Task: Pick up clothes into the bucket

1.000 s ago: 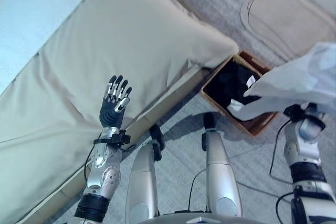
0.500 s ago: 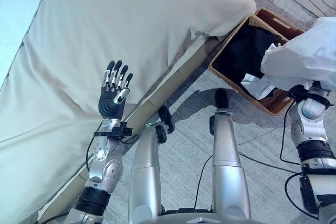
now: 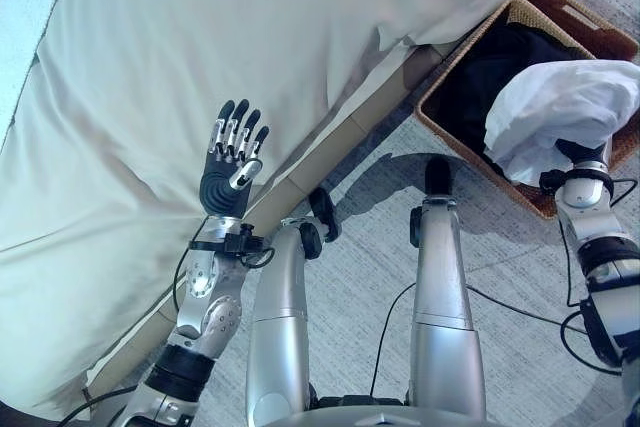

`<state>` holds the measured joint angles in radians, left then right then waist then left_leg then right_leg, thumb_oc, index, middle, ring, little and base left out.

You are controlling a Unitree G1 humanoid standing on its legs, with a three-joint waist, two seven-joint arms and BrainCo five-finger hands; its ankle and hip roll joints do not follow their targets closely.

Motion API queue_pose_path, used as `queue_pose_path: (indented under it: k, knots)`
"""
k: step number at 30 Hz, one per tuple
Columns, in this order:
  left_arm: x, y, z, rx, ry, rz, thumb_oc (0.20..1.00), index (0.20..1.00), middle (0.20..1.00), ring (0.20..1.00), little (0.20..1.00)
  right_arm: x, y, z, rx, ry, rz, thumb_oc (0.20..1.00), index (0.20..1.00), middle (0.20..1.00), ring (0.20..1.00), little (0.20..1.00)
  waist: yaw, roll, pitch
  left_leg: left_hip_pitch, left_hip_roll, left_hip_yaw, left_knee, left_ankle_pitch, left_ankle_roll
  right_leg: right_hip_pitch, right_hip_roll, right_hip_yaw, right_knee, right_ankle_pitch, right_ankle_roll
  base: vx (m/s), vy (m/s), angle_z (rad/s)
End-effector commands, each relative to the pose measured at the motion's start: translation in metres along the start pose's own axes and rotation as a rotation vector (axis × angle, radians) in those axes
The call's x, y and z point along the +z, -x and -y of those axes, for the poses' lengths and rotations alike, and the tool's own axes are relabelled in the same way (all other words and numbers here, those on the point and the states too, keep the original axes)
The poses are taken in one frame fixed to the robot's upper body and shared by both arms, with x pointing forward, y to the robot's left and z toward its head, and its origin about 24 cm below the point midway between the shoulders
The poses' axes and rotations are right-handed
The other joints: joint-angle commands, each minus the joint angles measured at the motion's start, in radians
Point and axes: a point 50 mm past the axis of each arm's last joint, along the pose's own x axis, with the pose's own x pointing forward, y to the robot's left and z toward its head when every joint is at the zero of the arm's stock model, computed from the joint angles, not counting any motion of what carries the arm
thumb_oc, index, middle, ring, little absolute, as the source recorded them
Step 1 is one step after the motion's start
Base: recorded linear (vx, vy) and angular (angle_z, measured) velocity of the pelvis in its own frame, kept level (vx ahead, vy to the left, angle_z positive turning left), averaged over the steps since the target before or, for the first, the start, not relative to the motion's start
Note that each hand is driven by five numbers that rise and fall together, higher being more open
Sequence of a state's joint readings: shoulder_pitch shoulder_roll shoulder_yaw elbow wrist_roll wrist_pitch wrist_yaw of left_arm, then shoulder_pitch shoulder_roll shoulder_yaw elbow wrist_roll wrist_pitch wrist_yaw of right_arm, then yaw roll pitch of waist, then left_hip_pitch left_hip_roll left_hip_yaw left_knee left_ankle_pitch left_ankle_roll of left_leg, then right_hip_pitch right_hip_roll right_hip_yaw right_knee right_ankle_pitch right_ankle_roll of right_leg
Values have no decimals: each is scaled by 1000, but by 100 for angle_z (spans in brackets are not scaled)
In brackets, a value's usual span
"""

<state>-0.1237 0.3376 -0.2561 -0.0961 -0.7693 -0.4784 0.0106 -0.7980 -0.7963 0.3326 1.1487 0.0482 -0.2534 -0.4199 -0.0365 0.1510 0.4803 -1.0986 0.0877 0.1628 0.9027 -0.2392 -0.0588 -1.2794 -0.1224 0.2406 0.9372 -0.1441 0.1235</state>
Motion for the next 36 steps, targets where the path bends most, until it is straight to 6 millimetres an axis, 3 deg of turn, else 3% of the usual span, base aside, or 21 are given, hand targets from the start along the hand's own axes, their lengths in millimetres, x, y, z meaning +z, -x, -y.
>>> queue_pose_path:
  k: [1,4,5,13,16,17,18,19,36]
  knots:
    - [15,6,-3,12,-12,70,1000,1000,1000,1000,1000,-15,0,15,-4,192,-17,200,200,200,200,200,-18,-9,-90,-35,-43,32,56,-77,72,-12,20,-46,-17,18,-24,0,0,0]
    - [16,6,-4,22,-9,71,1000,1000,1000,1000,1000,-11,-5,18,3,293,-10,200,200,200,200,200,-18,-15,-95,-41,-42,34,56,-77,72,-18,22,-46,-18,20,-26,0,0,0]
    - [15,6,-5,36,-8,69,1000,1000,1000,1000,1000,-1,-11,19,7,368,15,200,200,200,200,200,-21,-20,-98,-45,-39,34,56,-78,71,-21,24,-45,-21,22,-27,-3,8,-3]
    - [15,6,-6,52,-7,59,1000,1000,1000,1000,1000,19,-25,28,1,521,27,200,200,200,200,200,-23,-29,-108,-51,-36,39,45,-74,71,-33,24,-48,-31,27,-30,-3,3,-4]
    - [15,6,-6,58,-2,58,1000,1000,1000,1000,1000,25,-28,29,-22,495,14,200,200,200,200,200,-25,-29,-112,-54,-36,39,38,-71,71,-33,23,-50,-38,29,-32,-4,-1,-2]
    - [16,5,-6,61,-3,63,1000,1000,1000,1000,1000,27,-29,29,-30,480,7,238,238,238,238,238,-25,-30,-113,-55,-36,39,36,-70,71,-34,23,-52,-40,29,-33,0,0,0]
    - [16,5,-6,62,-3,64,1000,1000,1000,1000,1000,27,-29,27,-26,485,6,470,470,470,470,470,-24,-30,-115,-56,-36,38,36,-70,72,-34,23,-53,-41,29,-34,0,0,0]
    - [16,4,-5,60,-7,64,1000,1000,1000,1000,1000,28,-29,26,-24,487,3,1000,1000,1000,1000,1000,-24,-31,-116,-57,-35,38,36,-70,72,-35,24,-54,-41,29,-34,0,0,0]
    - [17,-2,-9,61,-34,80,1000,1000,1000,1000,1000,23,-15,0,69,341,62,1000,1000,1000,1000,1000,-42,-57,-134,-13,-39,28,-31,-40,60,32,8,-75,-113,48,-36,-6,-4,0]
